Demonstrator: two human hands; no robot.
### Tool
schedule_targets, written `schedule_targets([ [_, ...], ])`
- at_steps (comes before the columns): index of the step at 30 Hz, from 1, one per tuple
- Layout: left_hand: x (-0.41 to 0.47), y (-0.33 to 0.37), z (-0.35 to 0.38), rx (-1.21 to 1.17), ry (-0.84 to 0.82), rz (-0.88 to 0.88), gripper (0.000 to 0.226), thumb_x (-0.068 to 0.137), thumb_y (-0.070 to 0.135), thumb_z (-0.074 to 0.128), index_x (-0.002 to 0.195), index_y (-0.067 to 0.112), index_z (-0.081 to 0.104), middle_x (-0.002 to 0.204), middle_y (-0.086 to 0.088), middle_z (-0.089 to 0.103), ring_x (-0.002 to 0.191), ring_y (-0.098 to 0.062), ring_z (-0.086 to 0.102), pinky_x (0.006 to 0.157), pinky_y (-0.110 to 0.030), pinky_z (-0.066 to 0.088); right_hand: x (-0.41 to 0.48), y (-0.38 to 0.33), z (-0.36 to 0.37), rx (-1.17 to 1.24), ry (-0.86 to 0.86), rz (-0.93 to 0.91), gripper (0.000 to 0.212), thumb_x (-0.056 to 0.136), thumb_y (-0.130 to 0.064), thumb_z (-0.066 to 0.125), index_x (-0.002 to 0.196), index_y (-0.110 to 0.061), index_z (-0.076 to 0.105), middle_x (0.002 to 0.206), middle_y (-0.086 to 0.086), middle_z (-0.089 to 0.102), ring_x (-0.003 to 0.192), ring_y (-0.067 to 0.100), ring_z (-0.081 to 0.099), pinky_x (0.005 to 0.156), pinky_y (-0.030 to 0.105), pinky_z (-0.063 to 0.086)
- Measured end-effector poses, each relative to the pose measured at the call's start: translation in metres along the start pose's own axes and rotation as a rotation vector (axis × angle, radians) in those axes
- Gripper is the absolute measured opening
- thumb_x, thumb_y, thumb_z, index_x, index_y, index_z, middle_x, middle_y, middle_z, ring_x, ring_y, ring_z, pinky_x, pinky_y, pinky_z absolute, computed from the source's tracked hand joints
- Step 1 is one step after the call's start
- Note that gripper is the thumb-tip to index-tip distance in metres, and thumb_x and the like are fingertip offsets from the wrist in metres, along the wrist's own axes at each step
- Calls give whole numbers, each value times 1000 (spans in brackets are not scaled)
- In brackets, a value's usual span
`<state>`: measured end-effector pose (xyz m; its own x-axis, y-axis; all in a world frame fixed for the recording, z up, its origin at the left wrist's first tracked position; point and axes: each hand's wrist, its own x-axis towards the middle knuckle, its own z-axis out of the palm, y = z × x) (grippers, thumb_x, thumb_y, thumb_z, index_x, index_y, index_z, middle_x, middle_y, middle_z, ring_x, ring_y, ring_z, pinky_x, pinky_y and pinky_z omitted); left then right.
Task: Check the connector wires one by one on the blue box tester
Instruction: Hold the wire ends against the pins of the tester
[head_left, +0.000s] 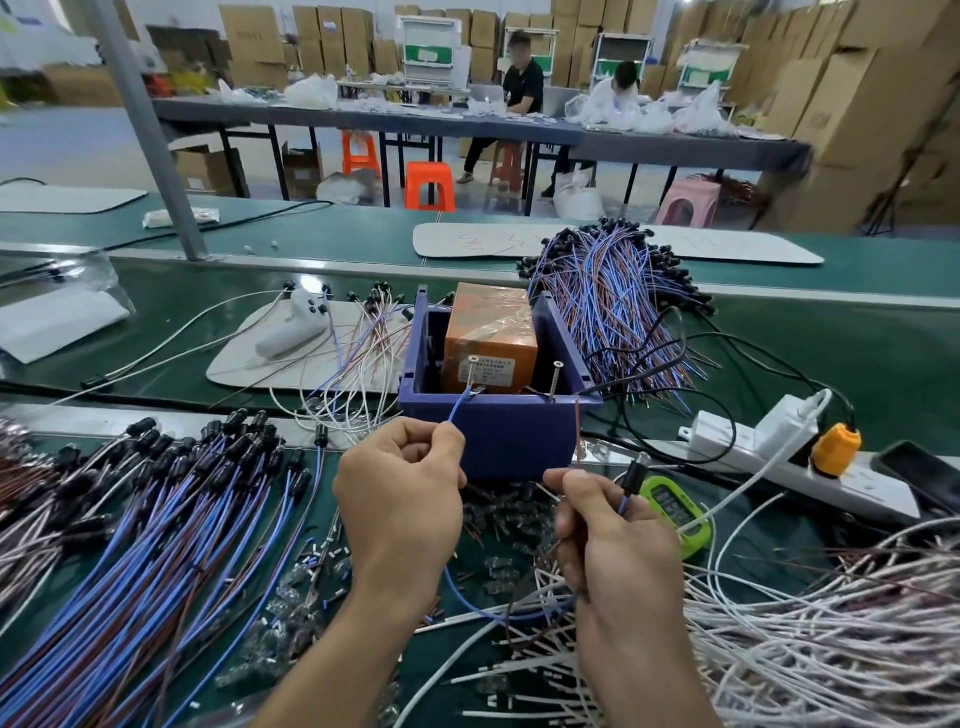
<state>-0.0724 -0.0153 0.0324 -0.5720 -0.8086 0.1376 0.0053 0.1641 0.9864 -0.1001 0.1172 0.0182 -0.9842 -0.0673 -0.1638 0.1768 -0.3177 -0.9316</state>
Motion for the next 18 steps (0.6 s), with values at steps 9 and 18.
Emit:
schedule_targets([
  [9, 1, 0, -1, 14, 24, 5, 27, 90, 18, 73, 64, 18, 70, 51, 3, 67, 34, -6, 48, 36, -17, 35, 5, 0, 5, -38, -10, -21, 27, 100, -17, 61, 81, -14, 80, 53, 4, 52, 39, 9, 35, 35, 20, 27],
  [18, 1, 0, -1, 28, 27, 9, 28, 90, 19, 72, 62, 18, 69, 51, 4, 67, 34, -5, 48, 37, -17, 35, 14, 6, 11, -72, -39, -70, 25, 100, -18, 62, 83, -18, 81, 50, -1, 47, 41, 7, 34, 38, 20, 29],
])
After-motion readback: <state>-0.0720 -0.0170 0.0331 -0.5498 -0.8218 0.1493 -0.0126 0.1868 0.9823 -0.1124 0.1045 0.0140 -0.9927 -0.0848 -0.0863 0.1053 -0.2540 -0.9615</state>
